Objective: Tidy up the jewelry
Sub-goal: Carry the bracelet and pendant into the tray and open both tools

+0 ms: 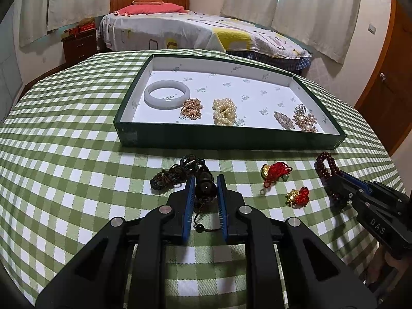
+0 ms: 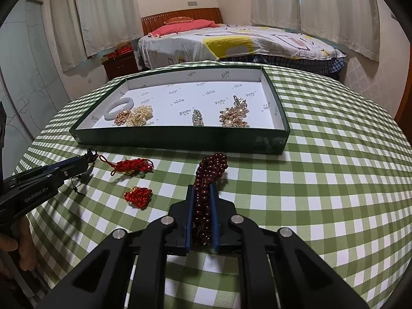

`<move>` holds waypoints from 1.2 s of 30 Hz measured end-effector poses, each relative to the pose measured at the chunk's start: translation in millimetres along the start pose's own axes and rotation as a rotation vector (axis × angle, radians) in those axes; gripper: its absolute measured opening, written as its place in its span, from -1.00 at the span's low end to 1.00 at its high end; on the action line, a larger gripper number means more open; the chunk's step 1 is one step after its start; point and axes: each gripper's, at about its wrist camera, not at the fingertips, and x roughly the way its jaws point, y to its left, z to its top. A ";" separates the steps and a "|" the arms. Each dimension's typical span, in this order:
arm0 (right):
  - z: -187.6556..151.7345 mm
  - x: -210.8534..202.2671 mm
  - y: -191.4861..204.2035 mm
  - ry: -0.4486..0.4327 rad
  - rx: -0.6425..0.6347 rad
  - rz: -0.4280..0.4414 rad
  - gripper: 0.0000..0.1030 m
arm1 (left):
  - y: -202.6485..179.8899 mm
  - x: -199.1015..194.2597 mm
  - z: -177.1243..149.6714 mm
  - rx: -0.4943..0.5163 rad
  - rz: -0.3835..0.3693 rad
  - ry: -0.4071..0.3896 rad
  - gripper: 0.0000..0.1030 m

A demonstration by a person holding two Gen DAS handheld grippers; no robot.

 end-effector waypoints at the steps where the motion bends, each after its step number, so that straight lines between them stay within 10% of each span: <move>1: 0.0 -0.4 0.3 -0.001 -0.001 0.000 -0.76 | -0.7 -0.5 0.2 0.000 0.000 -0.001 -0.67; 19: 28.2 -41.4 2.6 -0.129 -0.001 0.018 -0.77 | -14.7 -37.4 21.6 0.010 -0.036 -0.096 -0.67; 36: 106.3 -35.9 5.4 -0.300 -0.035 0.020 -0.77 | -35.8 -25.9 109.2 0.068 -0.052 -0.258 -0.67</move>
